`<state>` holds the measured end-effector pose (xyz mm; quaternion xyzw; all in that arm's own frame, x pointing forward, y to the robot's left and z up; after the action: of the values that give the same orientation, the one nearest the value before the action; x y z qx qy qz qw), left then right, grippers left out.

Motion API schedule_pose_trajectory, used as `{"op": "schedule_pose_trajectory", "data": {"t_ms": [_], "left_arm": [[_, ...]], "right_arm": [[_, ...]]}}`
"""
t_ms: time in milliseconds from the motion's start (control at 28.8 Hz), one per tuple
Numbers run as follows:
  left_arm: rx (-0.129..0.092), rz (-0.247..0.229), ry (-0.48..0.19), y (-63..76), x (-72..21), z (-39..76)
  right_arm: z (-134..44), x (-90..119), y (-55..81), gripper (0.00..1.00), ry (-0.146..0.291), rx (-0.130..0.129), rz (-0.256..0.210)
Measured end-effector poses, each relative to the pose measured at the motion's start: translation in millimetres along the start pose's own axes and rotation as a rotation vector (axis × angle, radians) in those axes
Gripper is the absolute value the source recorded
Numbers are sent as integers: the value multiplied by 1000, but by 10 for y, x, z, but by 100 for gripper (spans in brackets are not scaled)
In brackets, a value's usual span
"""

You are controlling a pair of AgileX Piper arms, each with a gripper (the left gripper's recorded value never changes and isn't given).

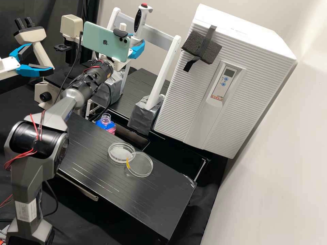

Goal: Use the pipette

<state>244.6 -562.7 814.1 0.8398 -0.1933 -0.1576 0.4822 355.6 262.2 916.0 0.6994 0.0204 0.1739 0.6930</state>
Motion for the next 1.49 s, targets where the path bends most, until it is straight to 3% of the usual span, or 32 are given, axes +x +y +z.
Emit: {"op": "schedule_pose_trajectory", "data": {"t_ms": [174, 417, 625, 695, 1111, 1494], "left_arm": [[0, 0, 0, 0, 0, 0], [0, 0, 1, 1, 0, -4], [0, 0, 1, 1, 0, -4], [-1, 0, 1, 1, 0, -4], [-3, 0, 1, 1, 0, -4], [-3, 0, 1, 1, 0, -4]], "right_arm": [[59, -150, 106, 0, -7, 79, 52], [141, -351, 118, 0, -3, 121, 56], [252, -472, 49, 0, -23, 110, 60], [281, -498, 21, 0, -33, 121, 73], [287, -606, -97, 0, -13, 118, 111], [285, -681, -307, 0, -10, 114, 56]]}}
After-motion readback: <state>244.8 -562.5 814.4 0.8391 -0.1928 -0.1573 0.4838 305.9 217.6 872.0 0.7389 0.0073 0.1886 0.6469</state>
